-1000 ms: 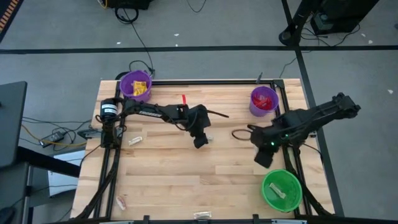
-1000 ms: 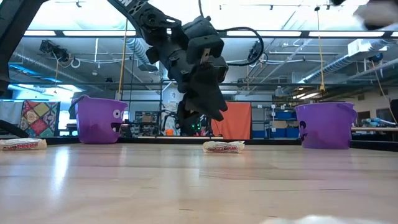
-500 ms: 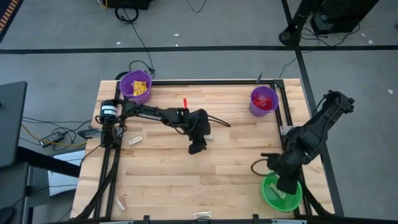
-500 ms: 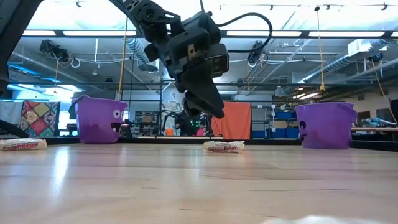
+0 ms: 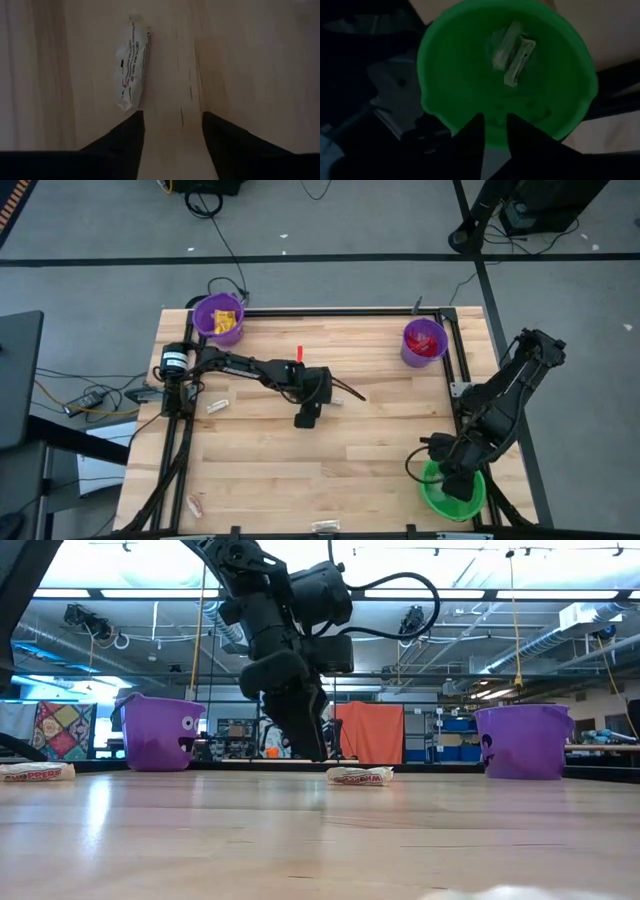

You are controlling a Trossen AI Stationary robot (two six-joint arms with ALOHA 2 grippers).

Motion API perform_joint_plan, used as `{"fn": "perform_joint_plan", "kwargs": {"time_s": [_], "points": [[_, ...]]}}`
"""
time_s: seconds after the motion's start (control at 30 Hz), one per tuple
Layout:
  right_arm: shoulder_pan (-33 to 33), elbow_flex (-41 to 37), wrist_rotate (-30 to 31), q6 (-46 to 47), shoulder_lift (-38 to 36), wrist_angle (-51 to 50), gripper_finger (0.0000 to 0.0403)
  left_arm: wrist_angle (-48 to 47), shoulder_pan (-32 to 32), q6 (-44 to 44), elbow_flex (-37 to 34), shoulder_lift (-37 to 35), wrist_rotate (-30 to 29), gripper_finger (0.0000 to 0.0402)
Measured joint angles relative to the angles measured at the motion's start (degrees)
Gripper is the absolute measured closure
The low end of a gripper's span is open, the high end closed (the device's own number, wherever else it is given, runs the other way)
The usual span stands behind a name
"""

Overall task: Sort candy by brand, put in halloween buckets
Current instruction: Put the white chocolate bar into the green bucket

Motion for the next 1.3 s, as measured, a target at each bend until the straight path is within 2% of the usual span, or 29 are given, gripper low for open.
{"fn": "perform_joint_plan", "kwargs": {"time_s": [0.13, 0.2, 0.4, 0.5, 0.7, 0.83, 1.0, 1.17, 1.3], "points": [[0.1, 0.0, 1.0, 3.4, 0.5, 0.6, 0.0274, 0.1, 0.0, 0.3, 0.0, 0.0, -0.4, 0.0164], [0.4, 0.0, 3.4, 5.7, 0.5, 0.6, 0.0258, 0.4, 0.0, 0.5, 0.0, 0.0, -0.7, 0.0151], [1.5, 0.0, 16.6, 8.0, 0.5, 0.7, 0.0244, 6.6, 0.2, 4.7, 0.0, 2.8, 1.5, 0.0154], [1.5, 0.0, 20.4, 11.5, 0.4, 0.9, 0.0246, 8.2, 0.4, 4.2, 0.0, 4.4, -0.2, 0.0172], [1.5, 0.0, 22.5, 14.9, 0.5, 2.8, 0.0247, 9.4, 1.6, 2.8, 0.1, 6.3, -3.2, 0.0227], [1.5, 0.0, 23.7, 14.9, 0.5, 3.9, 0.0247, 10.7, 2.4, 2.7, 0.2, 6.9, -3.1, 0.0286], [1.5, 0.0, 24.3, 13.7, 0.4, 3.8, 0.0247, 11.1, 4.0, 0.7, 0.2, 7.0, -3.2, 0.0385], [1.5, 0.0, 21.7, 10.7, 0.4, 3.9, 0.0247, 10.7, 5.3, -2.9, 0.1, 6.5, -1.9, 0.0398], [2.2, 0.0, 20.3, 5.8, 0.4, 4.8, 0.0249, 8.5, 5.5, -6.9, 0.4, 3.9, -4.1, 0.0399]]}}
